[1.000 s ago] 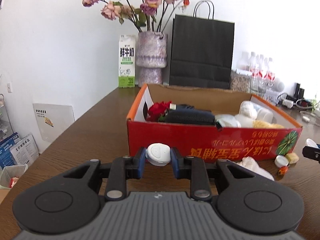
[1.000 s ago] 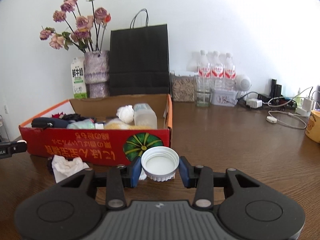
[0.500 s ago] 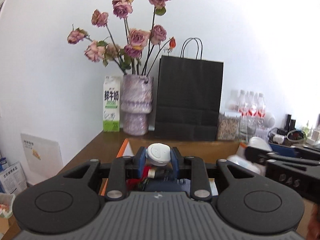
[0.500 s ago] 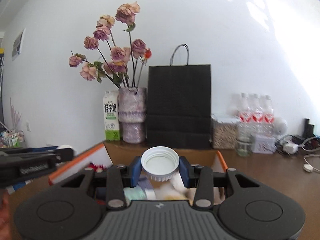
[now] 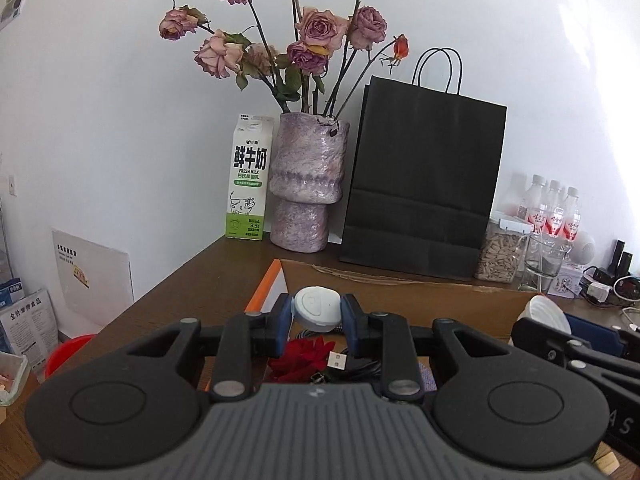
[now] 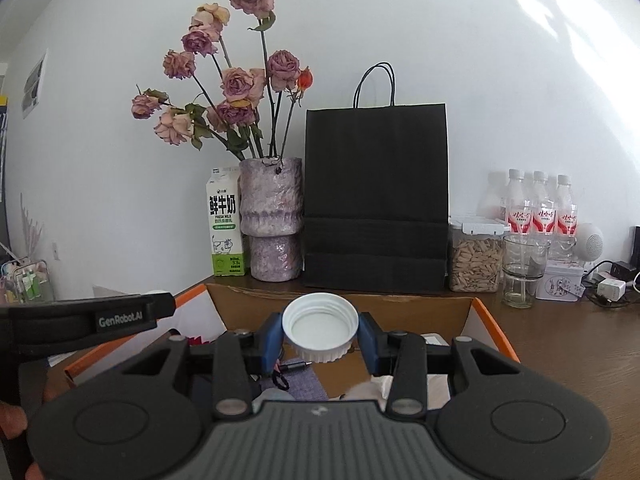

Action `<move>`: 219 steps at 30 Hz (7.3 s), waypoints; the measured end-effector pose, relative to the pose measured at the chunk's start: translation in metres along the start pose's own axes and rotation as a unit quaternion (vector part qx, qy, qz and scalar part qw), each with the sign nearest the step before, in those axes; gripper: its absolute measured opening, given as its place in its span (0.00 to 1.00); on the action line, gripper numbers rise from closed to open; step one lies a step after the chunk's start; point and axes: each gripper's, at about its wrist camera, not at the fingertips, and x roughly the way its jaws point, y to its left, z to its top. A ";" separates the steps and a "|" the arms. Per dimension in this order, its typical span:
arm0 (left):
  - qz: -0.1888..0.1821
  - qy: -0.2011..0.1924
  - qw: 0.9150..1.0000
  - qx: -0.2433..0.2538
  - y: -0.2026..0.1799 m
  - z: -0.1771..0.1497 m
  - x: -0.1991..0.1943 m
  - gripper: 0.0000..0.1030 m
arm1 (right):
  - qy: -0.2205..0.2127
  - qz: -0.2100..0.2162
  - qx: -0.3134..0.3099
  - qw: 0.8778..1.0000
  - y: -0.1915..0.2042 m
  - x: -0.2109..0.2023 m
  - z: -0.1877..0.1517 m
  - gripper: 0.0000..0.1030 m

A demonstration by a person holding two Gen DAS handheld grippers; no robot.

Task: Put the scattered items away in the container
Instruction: 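Carry the plug and cap into the box and open both grippers, then withdraw both grippers from the box toward the tissue and orange piece, then grasp the crumpled white tissue with the left gripper while the right gripper grasps the orange piece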

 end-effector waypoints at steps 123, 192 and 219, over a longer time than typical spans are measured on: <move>0.055 -0.068 0.993 0.081 -0.006 -0.051 -0.087 1.00 | -0.013 -0.066 -0.027 0.997 -0.024 -0.084 -0.050 1.00; -0.032 0.104 0.991 0.081 -0.028 -0.070 -0.079 1.00 | 0.191 -0.013 0.006 0.982 -0.056 -0.072 -0.076 0.39; -0.106 0.116 0.979 0.133 -0.090 -0.081 -0.071 0.13 | 0.161 -0.052 0.043 0.985 -0.088 -0.094 -0.077 0.39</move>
